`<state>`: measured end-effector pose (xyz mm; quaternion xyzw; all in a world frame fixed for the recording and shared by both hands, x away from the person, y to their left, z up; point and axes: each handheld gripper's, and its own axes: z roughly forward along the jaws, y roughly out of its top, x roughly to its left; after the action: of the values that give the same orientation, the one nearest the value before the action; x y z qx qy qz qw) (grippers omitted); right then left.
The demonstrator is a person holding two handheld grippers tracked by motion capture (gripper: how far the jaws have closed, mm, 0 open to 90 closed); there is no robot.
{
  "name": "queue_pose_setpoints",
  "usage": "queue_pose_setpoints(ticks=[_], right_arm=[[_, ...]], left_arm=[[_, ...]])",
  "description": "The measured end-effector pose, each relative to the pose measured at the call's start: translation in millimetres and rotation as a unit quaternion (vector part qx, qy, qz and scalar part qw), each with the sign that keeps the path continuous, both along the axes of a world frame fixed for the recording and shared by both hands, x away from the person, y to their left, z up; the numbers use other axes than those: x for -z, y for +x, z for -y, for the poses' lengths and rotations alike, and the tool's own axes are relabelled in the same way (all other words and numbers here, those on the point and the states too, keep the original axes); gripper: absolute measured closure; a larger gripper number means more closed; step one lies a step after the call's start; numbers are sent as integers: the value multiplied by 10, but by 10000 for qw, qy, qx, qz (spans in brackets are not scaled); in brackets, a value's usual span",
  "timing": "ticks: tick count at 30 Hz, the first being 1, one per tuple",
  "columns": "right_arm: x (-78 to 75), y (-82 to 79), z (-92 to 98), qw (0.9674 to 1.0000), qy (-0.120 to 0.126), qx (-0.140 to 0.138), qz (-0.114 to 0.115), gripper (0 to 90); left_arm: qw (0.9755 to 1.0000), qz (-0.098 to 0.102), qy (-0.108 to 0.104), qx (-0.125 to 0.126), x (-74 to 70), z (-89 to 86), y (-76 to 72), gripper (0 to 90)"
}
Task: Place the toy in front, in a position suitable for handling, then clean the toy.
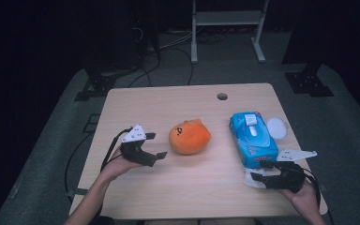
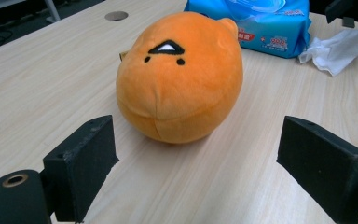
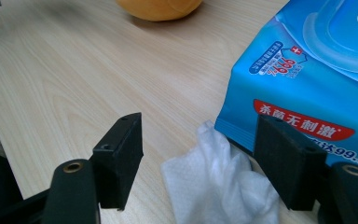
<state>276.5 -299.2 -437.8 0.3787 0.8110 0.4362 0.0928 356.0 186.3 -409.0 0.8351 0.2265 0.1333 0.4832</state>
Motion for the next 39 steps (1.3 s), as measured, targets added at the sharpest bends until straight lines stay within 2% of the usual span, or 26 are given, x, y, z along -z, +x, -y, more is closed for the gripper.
queue_pose_setpoints(ticks=[7,26,39], right_arm=[[3,-2,13,10000,9,37,-15,313],[-4,-16,42,10000,9,53,2,304],[-1,-1,5,10000,1,13,-5,302]], left_arm=[[10000,-32,-28,-60,38,-114,-68,105],[9997,-118,-72,-181,148,-273,-180,96],[9991,-235,-37,-346,303,-455,-328,96]])
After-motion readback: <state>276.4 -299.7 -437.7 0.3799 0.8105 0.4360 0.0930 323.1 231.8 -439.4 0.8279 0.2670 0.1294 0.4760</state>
